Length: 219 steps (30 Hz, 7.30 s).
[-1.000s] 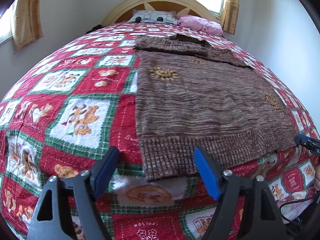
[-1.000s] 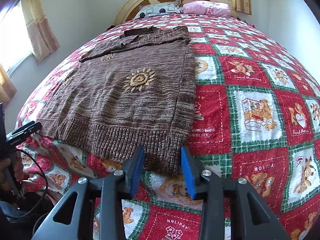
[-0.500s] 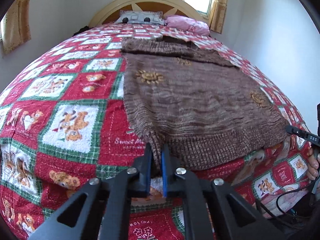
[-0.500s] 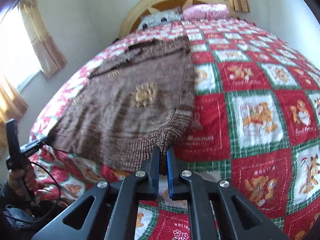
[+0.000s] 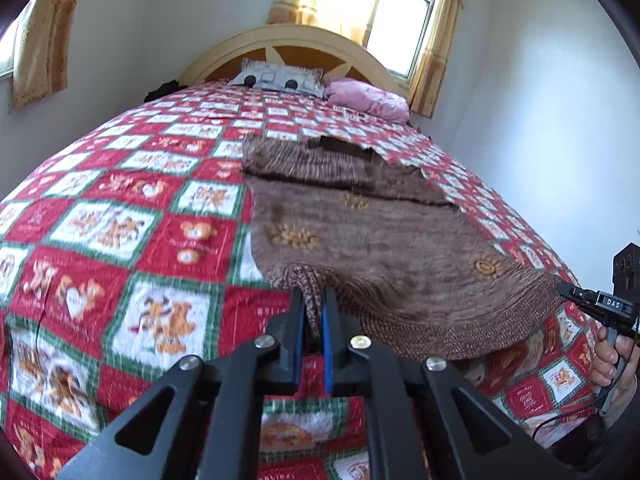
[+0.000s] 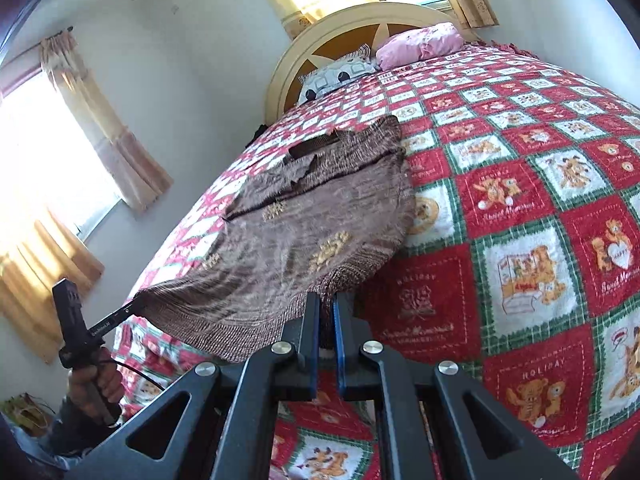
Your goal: Fold small clothes
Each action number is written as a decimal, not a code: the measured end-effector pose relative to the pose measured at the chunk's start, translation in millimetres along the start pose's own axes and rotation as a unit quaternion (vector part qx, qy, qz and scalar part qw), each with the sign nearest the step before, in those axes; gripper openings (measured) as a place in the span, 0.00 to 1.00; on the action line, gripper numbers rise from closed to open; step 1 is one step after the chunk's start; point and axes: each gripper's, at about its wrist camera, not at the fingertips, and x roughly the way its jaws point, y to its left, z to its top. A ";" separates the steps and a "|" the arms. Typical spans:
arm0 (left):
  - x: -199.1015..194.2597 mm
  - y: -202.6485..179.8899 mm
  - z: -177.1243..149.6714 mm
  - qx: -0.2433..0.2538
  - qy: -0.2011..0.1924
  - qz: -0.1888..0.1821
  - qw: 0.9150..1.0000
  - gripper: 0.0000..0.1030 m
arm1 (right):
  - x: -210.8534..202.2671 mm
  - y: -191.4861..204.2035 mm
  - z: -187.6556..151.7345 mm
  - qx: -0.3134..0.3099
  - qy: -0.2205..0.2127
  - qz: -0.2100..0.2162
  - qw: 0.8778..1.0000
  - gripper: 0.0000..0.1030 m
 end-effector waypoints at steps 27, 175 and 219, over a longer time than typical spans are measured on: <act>48.7 18.3 107.3 -0.001 -0.049 0.025 0.998 0.08 | 46.8 24.3 131.9 -0.028 -0.057 -0.011 0.998 0.05; 183.5 44.1 82.6 0.029 0.091 0.093 0.991 0.48 | 308.9 82.0 89.8 -0.196 0.175 -0.118 0.958 0.43; 180.4 148.5 148.0 -0.057 0.097 0.006 0.994 0.76 | 347.0 261.4 7.3 -0.424 0.134 -0.067 0.893 0.56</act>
